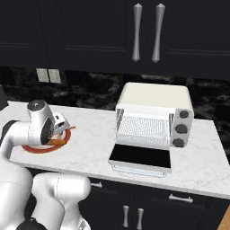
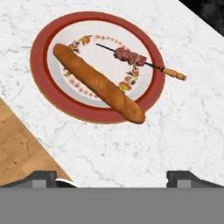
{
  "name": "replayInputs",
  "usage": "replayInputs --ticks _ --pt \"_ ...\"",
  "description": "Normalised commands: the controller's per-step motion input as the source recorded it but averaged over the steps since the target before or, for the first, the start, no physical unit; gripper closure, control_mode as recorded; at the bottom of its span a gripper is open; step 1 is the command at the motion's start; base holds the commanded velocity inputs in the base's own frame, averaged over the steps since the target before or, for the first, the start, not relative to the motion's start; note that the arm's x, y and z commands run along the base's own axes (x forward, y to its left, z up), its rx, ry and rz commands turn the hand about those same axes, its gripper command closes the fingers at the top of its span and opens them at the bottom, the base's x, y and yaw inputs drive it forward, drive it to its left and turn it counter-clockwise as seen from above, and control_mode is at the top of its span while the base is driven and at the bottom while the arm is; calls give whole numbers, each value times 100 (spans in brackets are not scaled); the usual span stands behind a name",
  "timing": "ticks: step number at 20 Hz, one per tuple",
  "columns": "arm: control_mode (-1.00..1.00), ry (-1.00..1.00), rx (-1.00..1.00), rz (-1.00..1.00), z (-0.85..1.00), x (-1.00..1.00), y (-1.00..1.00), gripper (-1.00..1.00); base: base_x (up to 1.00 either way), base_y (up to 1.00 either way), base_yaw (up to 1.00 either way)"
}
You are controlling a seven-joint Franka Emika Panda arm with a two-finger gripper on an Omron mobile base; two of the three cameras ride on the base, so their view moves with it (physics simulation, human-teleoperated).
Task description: Pick up the kebab skewer and baguette bread, and place them inside the toaster oven. Close the toaster oven door and start by setting the timer.
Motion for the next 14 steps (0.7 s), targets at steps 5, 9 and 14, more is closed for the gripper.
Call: replayInputs --ticks 5,9,14 --pt "-100 27 -2 3 0 20 72 -100 0 0 0" --pt "-100 3 -10 1 -14 13 53 -100 0 0 0" --pt "-100 0 -6 0 -16 20 29 -100 0 0 0"
